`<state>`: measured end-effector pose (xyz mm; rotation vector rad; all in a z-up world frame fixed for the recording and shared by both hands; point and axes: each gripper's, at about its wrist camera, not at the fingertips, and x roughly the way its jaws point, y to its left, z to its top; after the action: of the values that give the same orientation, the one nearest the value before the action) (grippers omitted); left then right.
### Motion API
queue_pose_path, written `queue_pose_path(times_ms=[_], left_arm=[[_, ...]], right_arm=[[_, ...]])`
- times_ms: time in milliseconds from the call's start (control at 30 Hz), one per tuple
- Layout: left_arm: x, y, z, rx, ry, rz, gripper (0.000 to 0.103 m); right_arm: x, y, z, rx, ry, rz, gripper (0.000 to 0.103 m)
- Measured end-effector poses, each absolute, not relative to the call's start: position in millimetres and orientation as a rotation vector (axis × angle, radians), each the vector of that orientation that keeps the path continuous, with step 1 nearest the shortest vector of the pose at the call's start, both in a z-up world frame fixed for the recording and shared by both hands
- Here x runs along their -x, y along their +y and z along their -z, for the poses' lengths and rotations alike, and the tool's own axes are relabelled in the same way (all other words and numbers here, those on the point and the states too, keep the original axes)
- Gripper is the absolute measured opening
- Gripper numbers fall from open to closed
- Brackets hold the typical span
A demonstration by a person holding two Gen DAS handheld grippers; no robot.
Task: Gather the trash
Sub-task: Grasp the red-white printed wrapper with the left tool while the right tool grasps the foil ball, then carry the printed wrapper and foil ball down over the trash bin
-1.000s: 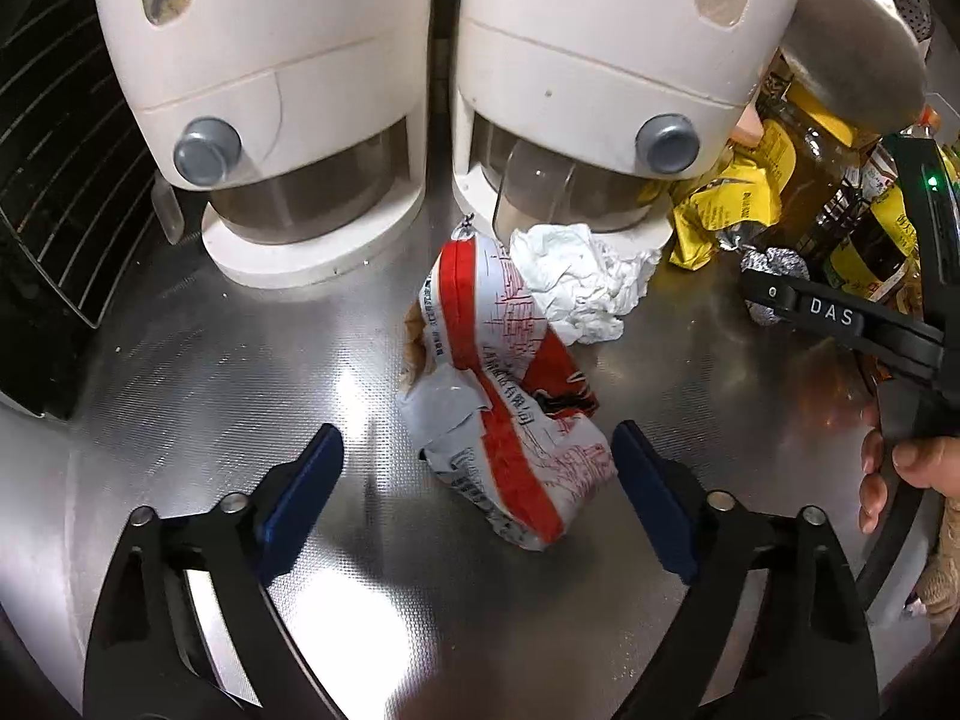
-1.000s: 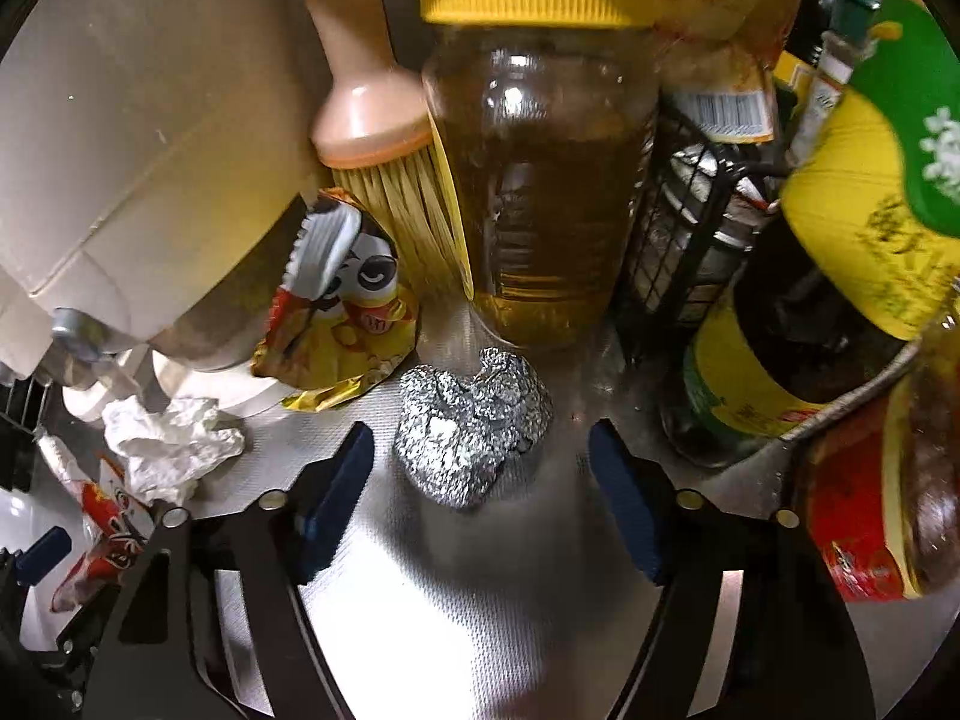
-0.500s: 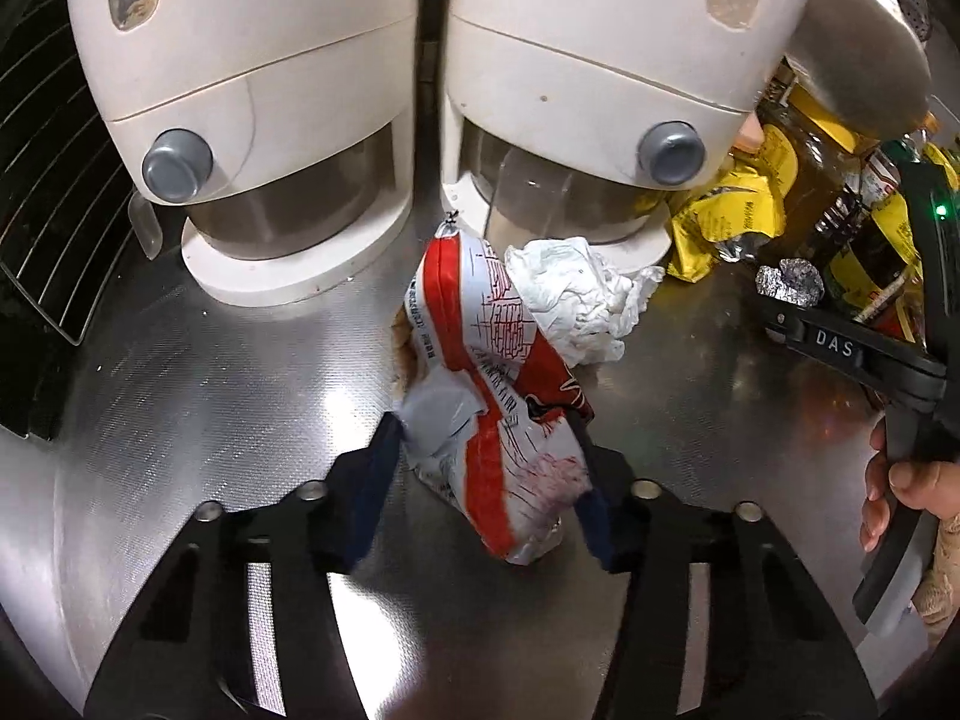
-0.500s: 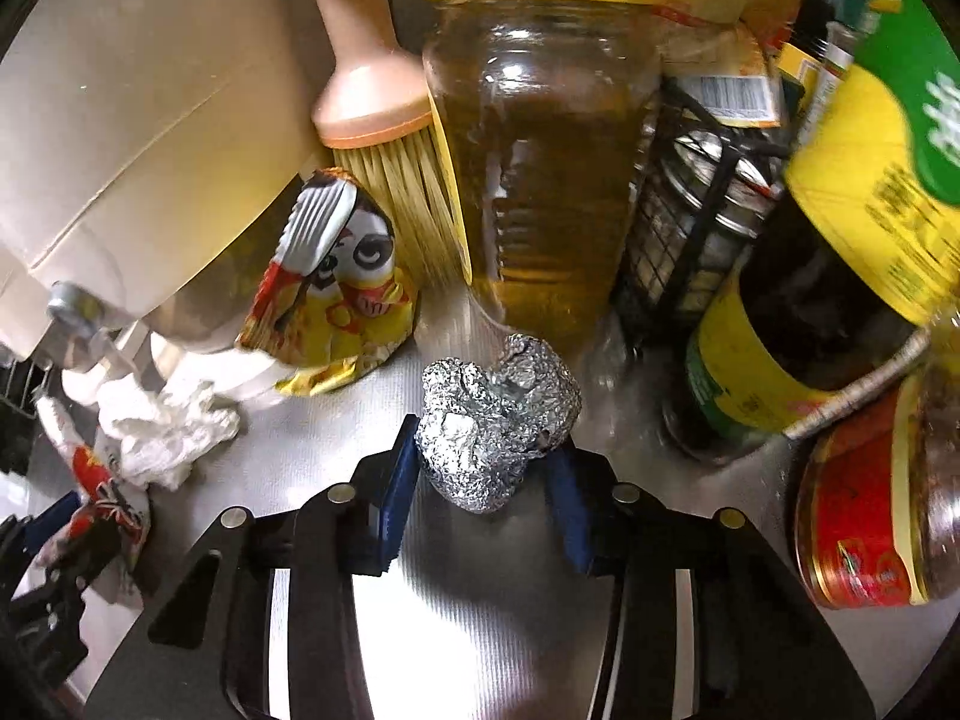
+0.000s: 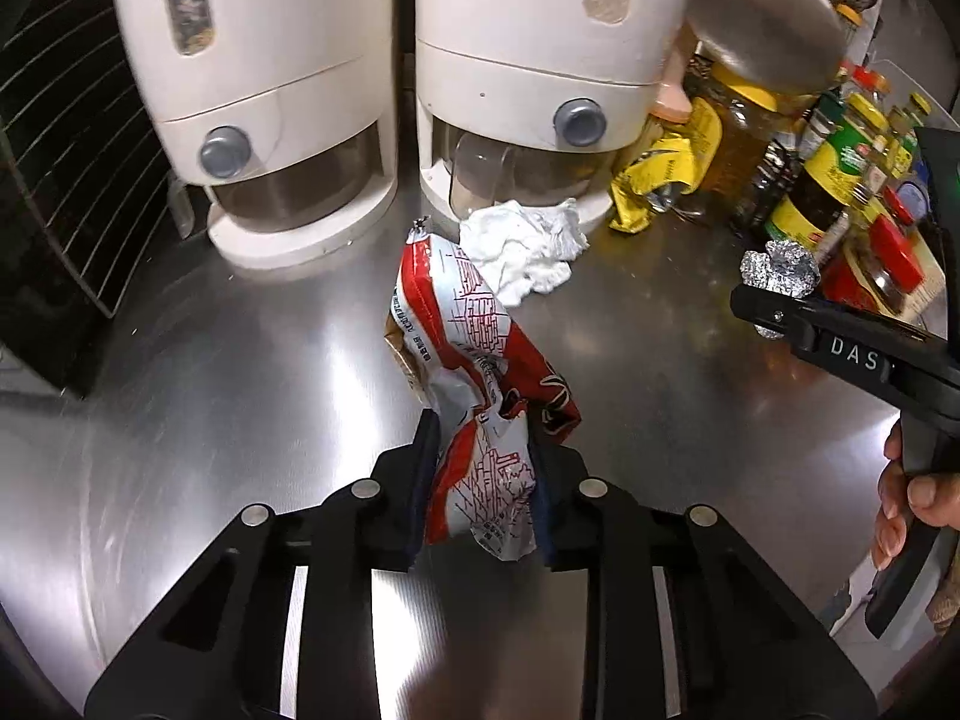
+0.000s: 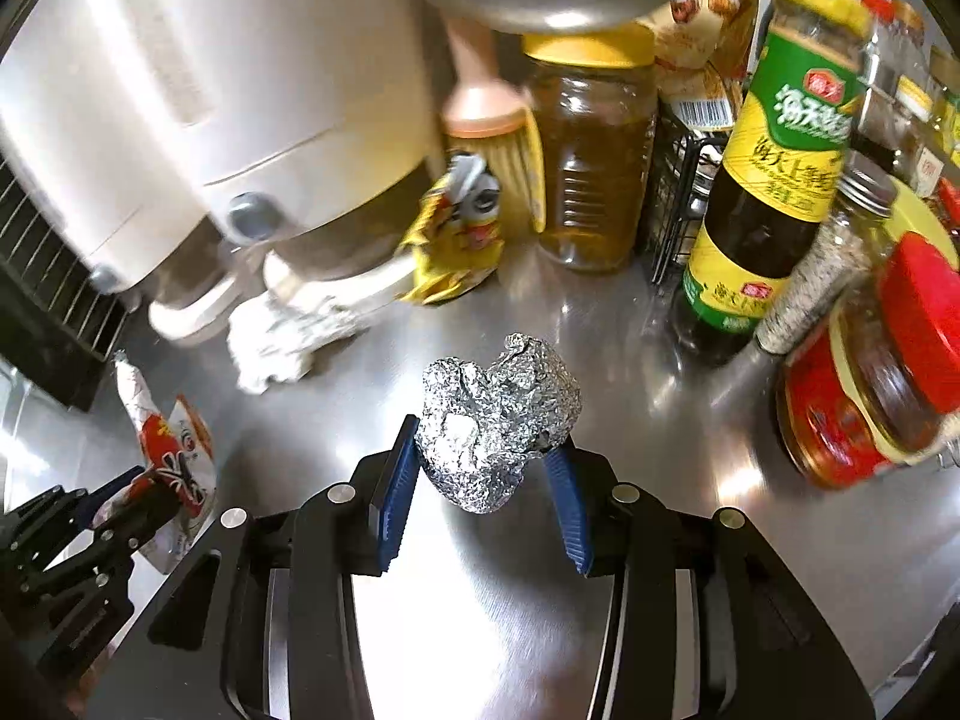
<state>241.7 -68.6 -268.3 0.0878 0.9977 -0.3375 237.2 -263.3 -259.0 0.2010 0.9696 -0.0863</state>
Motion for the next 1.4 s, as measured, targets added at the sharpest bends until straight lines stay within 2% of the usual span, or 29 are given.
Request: queue_pose_path(times_ms=[367,733,1033,1400], left_arm=[[-166,-44,246,-0.077,0.973,0.328,0.025],[-88,-29,250,-0.060,0.976,0.335,0.025],[-32,-18,283,-0.056,1.027,0.345,0.025],[2,-22,359,-0.089,1.150,0.361,0.025]], right_arm=[[-156,-227,231,-0.178,0.941,0.019,0.041],[-86,-209,237,-0.171,0.946,-0.032,0.040],[-26,-199,271,-0.185,1.017,-0.062,0.040],[13,-200,339,-0.209,1.139,-0.046,0.040]])
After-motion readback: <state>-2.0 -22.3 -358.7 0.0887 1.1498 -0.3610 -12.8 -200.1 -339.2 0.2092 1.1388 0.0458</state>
